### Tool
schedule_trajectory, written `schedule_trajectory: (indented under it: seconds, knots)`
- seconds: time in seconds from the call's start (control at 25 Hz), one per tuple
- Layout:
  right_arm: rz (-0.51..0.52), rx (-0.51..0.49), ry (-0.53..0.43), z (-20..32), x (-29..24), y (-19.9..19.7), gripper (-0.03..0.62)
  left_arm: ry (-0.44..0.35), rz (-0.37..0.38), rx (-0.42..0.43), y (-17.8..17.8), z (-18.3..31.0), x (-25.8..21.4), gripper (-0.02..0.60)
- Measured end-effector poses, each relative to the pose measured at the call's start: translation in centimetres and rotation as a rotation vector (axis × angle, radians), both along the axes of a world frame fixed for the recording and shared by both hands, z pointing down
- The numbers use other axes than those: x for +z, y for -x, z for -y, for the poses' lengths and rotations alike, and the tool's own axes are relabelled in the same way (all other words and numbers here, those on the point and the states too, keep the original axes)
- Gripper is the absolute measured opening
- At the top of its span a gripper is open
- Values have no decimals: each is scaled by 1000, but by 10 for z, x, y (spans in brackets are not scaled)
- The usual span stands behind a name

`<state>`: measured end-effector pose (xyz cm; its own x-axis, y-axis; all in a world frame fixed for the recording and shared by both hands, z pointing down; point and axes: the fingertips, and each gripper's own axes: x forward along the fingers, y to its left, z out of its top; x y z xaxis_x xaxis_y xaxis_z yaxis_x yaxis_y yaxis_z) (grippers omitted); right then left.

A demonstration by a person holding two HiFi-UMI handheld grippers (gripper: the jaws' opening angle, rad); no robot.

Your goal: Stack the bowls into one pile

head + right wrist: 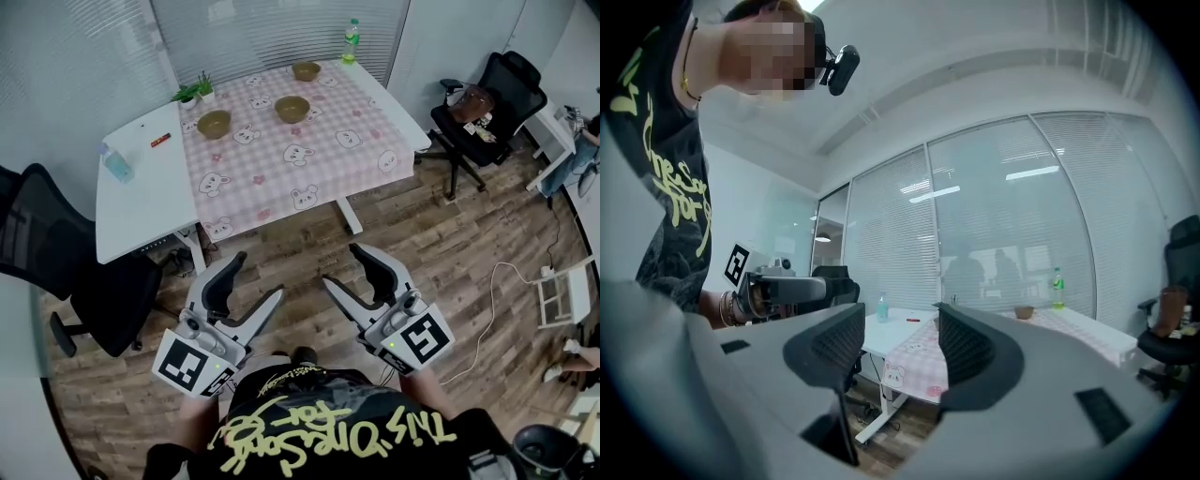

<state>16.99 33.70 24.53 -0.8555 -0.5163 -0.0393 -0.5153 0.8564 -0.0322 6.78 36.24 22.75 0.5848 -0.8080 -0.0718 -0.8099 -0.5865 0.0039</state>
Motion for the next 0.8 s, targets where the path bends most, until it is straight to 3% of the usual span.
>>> schedule_trajectory:
  seconds: [0.4, 0.8]
  knots:
    - [28, -39, 3, 7, 11, 8, 230, 17, -8, -54, 13, -1, 5, 270]
    - [-21, -49, -21, 42, 10, 30, 230, -4, -17, -72, 39, 34, 12, 272]
